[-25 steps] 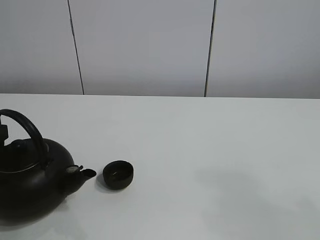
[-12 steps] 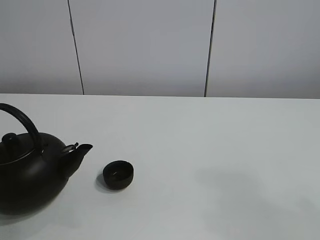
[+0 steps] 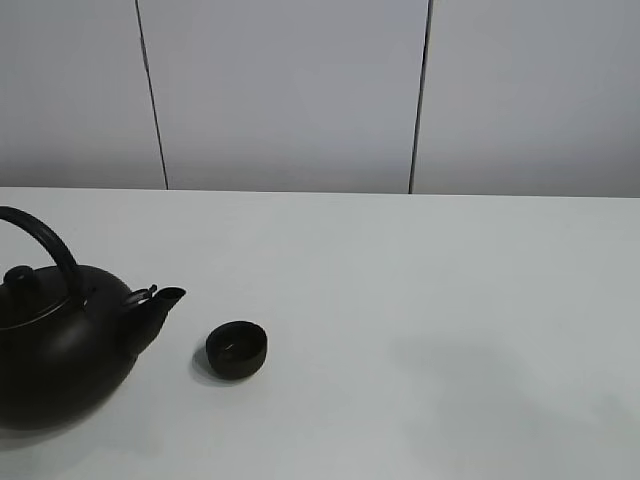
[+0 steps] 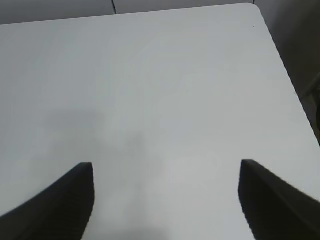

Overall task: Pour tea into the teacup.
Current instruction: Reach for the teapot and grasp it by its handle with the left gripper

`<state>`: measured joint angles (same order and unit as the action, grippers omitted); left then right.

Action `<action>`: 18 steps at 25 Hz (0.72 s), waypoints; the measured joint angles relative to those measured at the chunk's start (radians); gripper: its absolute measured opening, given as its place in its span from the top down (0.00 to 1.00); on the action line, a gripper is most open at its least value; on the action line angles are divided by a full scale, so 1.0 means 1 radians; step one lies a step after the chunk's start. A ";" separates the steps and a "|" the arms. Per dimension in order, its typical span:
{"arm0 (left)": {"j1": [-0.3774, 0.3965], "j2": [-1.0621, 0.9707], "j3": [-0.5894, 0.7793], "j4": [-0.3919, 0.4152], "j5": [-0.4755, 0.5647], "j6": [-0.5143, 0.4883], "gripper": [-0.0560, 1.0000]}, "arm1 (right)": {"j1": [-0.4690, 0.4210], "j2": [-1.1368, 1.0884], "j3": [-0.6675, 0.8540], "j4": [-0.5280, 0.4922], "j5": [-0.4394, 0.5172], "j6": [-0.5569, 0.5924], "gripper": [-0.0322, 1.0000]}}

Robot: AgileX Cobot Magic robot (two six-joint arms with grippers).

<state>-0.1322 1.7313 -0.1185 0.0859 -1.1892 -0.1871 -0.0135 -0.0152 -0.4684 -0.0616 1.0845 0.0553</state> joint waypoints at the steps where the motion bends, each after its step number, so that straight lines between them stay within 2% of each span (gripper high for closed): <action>1: 0.000 0.000 0.000 0.000 0.000 0.000 0.80 | 0.000 0.000 0.000 0.000 0.000 0.000 0.44; 9: 0.000 0.000 0.000 0.012 0.000 0.006 0.79 | 0.000 0.000 0.000 0.000 0.000 0.000 0.44; 14: -0.002 0.000 0.000 0.050 -0.003 0.000 0.73 | 0.000 0.000 0.000 0.000 -0.001 0.000 0.44; 18: -0.003 0.000 0.005 0.042 0.024 -0.008 0.70 | 0.000 0.000 0.000 0.000 -0.001 0.000 0.44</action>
<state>-0.1354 1.7313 -0.1139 0.1284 -1.1652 -0.1956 -0.0135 -0.0152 -0.4684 -0.0616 1.0835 0.0553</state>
